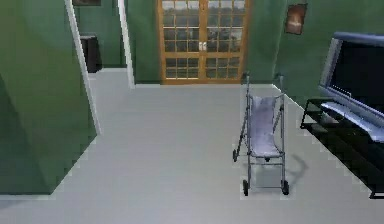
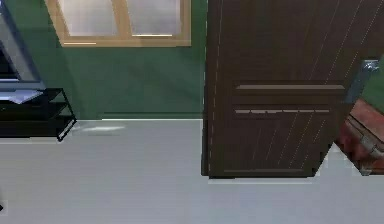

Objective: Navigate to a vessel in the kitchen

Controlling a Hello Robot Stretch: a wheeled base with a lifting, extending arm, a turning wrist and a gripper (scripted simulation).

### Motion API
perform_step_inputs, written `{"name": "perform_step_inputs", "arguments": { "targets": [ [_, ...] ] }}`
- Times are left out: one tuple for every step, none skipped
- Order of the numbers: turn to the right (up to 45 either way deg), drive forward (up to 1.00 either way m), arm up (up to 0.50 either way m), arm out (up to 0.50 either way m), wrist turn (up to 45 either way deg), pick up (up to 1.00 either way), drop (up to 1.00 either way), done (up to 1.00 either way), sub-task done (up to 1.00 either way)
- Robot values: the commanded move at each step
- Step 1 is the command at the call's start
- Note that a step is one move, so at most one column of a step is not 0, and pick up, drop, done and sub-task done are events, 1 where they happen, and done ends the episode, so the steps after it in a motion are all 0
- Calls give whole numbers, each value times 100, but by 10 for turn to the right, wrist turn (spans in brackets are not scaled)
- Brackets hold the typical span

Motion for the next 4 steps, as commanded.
{"name": "perform_step_inputs", "arguments": {
  "targets": [
    [-120, 0, 0, 0, 0, 0, 0, 0, 0],
    [0, 100, 0, 0, 0, 0, 0, 0, 0],
    [-30, 0, 0, 0, 0, 0, 0, 0, 0],
    [0, 100, 0, 0, 0, 0, 0, 0, 0]
  ]
}}
